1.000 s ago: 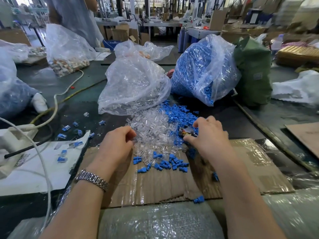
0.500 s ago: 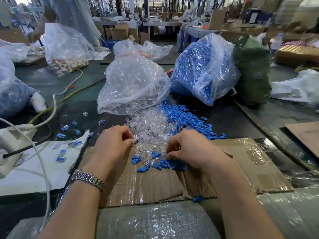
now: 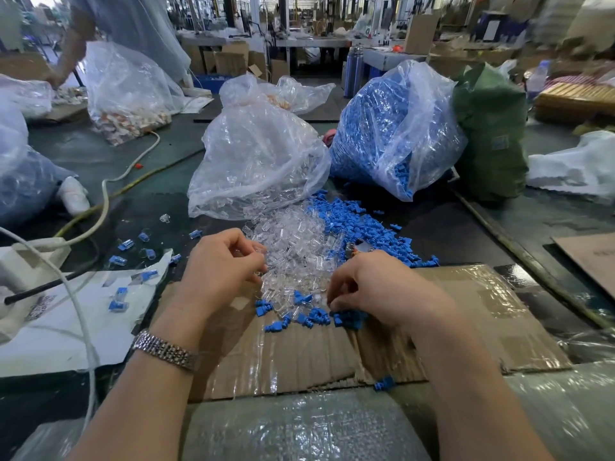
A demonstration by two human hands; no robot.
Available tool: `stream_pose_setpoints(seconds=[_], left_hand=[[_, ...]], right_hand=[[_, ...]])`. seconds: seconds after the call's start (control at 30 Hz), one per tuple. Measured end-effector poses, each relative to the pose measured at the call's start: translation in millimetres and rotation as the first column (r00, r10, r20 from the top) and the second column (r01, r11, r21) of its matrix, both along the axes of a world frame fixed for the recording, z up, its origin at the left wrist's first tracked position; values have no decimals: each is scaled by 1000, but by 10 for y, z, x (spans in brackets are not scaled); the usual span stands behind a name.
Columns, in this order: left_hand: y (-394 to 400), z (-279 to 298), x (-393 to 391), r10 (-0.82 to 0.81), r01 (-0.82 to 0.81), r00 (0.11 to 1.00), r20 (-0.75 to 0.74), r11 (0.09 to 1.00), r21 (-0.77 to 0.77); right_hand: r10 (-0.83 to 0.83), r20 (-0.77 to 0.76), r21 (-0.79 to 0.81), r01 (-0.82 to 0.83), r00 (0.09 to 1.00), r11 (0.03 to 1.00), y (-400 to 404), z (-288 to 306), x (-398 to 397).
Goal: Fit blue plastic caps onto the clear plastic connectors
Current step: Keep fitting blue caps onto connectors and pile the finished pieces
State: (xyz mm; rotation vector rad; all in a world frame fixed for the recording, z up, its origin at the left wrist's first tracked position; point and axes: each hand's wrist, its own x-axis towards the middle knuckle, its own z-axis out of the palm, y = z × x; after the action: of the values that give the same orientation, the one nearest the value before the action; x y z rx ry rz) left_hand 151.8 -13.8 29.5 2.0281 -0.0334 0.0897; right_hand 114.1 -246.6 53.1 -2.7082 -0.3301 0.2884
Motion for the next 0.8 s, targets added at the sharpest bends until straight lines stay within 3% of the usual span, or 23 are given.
stream_pose_setpoints(seconds=[0.17,0.33,0.63,0.8], left_hand=[[-10,34,-39,-168,139,983,-77,947,-291],[-26,48,-47,-352,190,926,-139,749,-635],[-98,27,-50,-491,138,840,-232,606,-783],[-118,40,-55,-519,154,822,-236,600,-785]], right_hand=[[12,10,-25,-12,1000,1000,18,19,-6],[4,-9,-39,-5,1000,999,12,26,-14],[-36,17,-40,37,999,999,53,36,-20],[-12,41,-89,15,999,996,49,40,-4]])
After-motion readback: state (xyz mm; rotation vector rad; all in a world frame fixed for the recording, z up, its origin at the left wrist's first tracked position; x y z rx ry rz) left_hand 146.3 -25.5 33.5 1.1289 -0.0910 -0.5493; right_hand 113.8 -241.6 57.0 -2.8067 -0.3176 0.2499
